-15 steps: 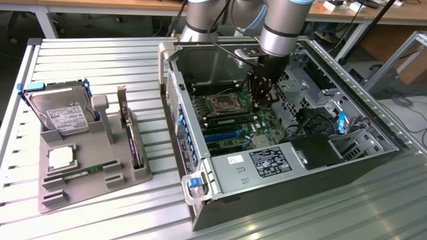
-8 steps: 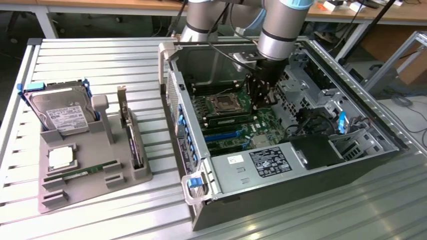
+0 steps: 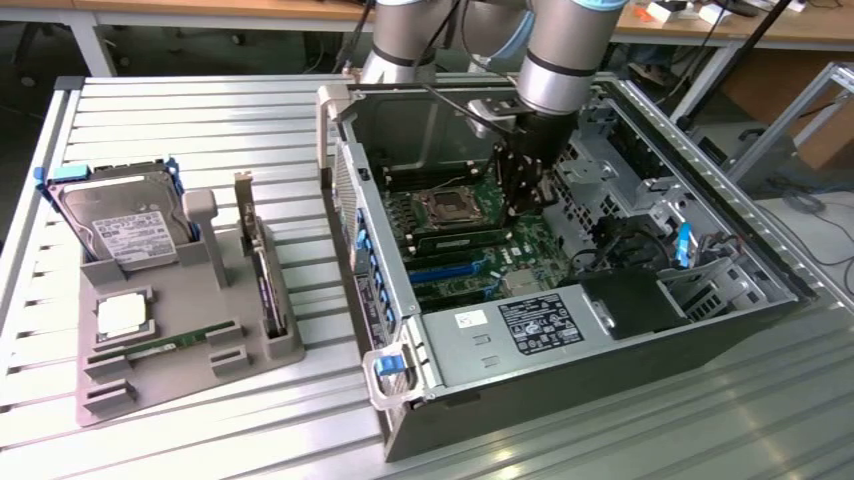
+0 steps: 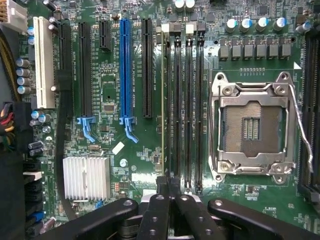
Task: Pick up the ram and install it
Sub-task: 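Press down the ram until it locks into place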
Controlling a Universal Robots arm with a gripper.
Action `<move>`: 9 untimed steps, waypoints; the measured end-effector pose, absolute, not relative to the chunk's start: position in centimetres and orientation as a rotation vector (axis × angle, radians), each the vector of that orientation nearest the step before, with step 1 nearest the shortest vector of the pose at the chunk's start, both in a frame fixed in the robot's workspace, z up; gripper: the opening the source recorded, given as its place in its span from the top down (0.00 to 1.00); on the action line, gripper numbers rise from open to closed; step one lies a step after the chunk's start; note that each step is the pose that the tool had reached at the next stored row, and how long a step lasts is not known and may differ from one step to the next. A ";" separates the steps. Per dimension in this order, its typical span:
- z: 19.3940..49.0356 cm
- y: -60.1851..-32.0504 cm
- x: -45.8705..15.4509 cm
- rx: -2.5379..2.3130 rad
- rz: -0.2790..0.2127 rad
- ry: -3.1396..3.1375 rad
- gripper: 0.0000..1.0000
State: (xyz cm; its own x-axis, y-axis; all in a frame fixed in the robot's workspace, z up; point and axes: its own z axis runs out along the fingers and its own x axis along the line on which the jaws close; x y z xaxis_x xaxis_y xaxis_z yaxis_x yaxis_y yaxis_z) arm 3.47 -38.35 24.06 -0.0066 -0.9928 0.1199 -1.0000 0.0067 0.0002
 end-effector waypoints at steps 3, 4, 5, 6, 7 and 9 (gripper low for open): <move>24.5 -38.3 3.3 2.151 0.132 -2.165 0.89; 24.5 -38.3 2.6 2.152 0.132 -2.166 0.89; 24.5 -38.3 1.6 2.152 0.134 -2.166 0.89; 24.5 -38.3 0.8 2.152 0.135 -2.167 0.89; 24.5 -38.3 0.0 2.153 0.136 -2.168 0.89; 24.5 -38.3 -1.9 2.153 0.138 -2.168 0.89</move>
